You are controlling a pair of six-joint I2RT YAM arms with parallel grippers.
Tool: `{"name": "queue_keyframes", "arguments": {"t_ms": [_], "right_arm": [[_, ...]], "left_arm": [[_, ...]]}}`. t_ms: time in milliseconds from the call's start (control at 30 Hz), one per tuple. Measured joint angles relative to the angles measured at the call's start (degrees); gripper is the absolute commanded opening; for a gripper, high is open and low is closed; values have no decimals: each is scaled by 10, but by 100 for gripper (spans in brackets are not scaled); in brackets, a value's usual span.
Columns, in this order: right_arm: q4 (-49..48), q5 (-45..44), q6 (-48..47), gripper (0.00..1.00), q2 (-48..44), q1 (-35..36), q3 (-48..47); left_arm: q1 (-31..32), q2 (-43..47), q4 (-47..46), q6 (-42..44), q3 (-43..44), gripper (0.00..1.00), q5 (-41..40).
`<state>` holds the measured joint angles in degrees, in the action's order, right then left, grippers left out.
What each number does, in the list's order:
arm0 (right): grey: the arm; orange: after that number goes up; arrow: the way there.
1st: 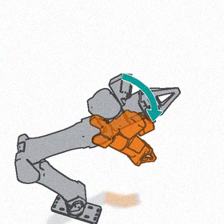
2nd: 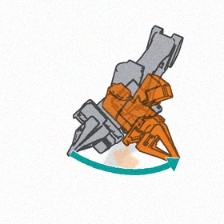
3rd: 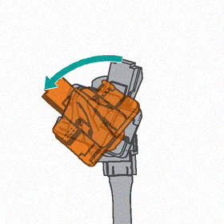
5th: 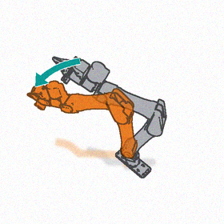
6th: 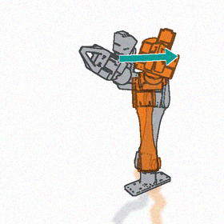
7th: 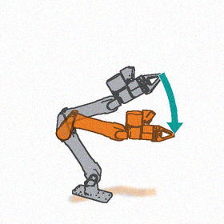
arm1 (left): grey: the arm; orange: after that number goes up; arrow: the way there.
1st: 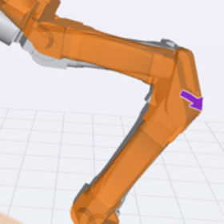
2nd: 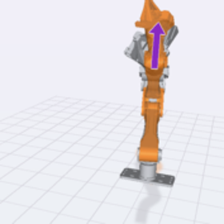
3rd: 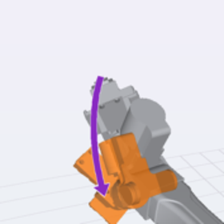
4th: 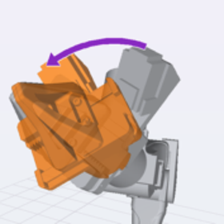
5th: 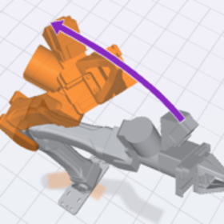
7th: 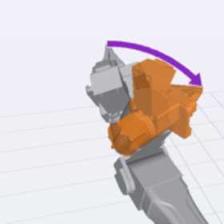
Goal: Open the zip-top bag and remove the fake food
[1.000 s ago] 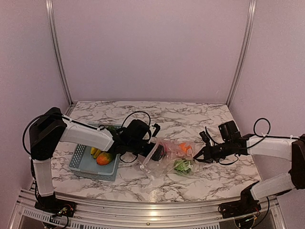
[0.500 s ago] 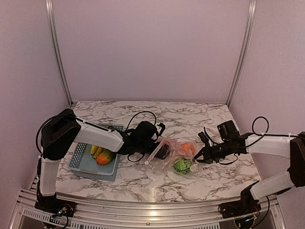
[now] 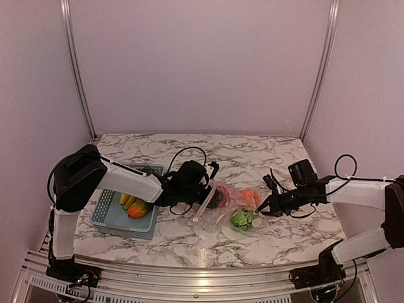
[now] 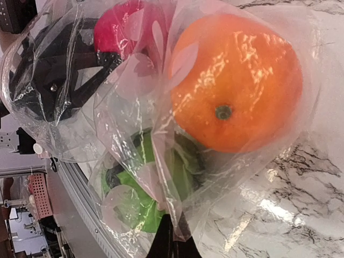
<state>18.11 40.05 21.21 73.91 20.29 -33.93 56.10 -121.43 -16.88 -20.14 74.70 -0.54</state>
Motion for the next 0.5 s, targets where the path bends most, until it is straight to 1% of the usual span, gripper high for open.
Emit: {"name": "queue_keyframes", "arguments": {"t_ms": [67, 133, 300, 500], "right_arm": [[0, -4, 2, 0, -4, 0, 0], [-1, -7, 7, 0, -7, 0, 1], [-9, -23, 21, 0, -10, 0, 8], [-12, -52, 35, 0, -21, 0, 9]], "left_arm": [[0, 13, 2, 0, -15, 48, 6], [0, 36, 10, -2, -38, 47, 10], [0, 96, 44, 1, -68, 47, 13], [0, 165, 95, 2, -87, 46, 38]]}}
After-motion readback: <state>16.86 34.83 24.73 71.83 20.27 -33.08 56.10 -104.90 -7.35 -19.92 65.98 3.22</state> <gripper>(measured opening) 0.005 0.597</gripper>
